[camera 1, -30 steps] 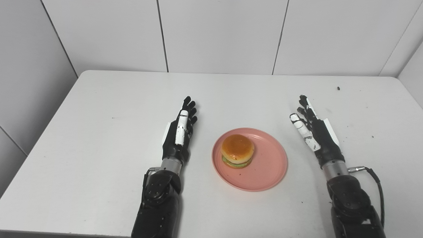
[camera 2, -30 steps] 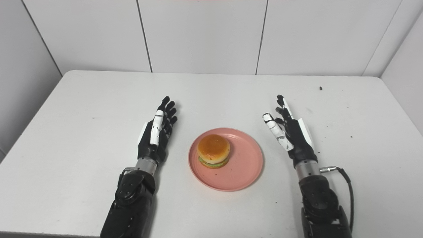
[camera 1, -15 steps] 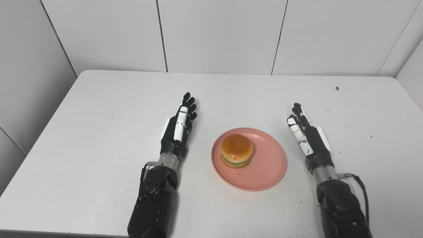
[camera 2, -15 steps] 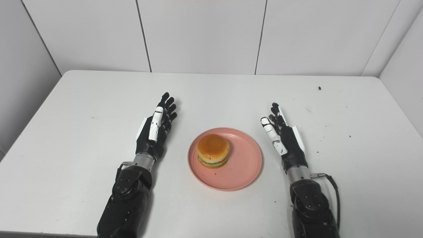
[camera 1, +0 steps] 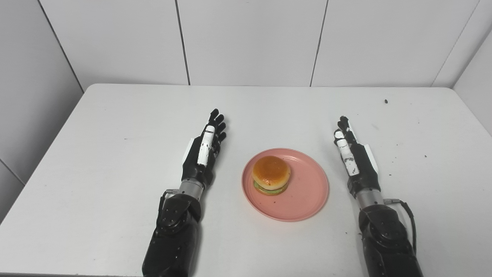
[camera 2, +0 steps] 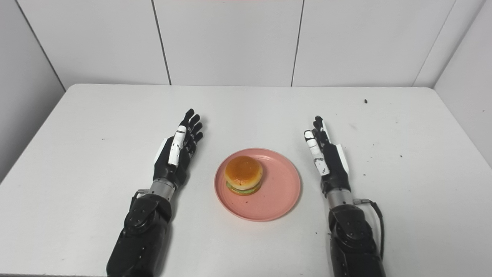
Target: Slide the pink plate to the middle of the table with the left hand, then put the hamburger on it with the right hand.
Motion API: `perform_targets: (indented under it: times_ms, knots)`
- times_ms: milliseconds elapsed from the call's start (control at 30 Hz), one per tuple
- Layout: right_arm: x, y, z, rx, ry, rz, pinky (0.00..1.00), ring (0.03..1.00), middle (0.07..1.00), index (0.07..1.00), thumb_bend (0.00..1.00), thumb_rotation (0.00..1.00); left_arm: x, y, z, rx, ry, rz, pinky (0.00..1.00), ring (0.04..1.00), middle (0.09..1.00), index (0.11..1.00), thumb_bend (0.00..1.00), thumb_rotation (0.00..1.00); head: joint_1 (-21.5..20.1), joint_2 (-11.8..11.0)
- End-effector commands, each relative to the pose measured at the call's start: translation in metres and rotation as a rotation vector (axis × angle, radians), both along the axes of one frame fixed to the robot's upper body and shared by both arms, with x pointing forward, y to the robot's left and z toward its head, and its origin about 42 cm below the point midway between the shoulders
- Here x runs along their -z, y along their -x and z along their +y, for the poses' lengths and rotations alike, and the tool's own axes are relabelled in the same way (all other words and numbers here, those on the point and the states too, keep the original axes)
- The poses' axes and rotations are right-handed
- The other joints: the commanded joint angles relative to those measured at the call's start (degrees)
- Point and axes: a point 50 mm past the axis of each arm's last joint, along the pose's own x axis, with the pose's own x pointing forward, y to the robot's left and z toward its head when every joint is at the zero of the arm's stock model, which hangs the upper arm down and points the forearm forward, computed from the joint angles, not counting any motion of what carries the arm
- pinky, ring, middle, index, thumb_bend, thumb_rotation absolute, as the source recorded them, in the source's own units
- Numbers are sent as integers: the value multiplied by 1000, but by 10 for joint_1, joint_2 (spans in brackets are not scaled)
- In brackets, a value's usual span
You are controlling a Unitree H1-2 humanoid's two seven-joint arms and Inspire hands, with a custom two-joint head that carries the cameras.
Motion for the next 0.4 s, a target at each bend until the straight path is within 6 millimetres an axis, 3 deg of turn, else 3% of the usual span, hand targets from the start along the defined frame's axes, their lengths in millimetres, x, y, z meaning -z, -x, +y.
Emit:
perform_targets:
  times_ms: [0,367]
  knots:
    - [-3,-3,5,-2,-35,-49,999,1000,1000,1000,590,939,6,3,0,-8,7,10,1000,1000,1000,1000,316,997,0,0]
    - [-4,-4,4,1,-57,-51,1000,1000,1000,1000,584,946,7,4,-2,1,-6,12,1000,1000,1000,1000,305,1000,0,2]
